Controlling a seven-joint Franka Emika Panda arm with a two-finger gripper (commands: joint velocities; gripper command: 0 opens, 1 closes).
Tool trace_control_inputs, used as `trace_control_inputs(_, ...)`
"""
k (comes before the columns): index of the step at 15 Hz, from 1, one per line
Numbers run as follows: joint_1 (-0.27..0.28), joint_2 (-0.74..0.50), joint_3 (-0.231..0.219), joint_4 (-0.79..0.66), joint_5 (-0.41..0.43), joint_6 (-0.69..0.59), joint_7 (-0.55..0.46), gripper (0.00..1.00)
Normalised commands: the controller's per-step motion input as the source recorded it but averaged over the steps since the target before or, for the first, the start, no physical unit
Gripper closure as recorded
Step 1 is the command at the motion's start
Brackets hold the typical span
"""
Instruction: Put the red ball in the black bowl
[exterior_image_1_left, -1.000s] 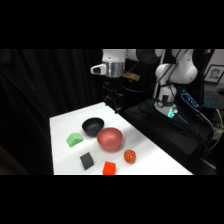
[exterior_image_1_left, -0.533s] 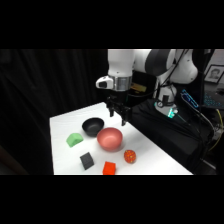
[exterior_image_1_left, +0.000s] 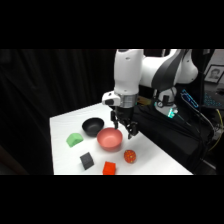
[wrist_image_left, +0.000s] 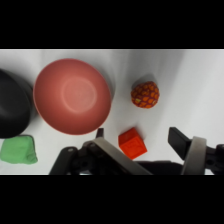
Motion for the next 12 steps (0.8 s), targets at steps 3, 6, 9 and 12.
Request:
trace_control_inputs(3,0.067,0.18,0.057,0.05,0.129,0.21,-0.02,0.0)
trace_control_inputs(6,0.069,0.17,0.048,0.03,0.108,0.22,0.02,0.0)
trace_control_inputs(9,0.06,0.18,0.019,0.03,0.063,0.21,0.07,0.0)
trace_control_inputs(12,0.052,0.19,0.001,0.03,0.049,0.22,0.08,0.0)
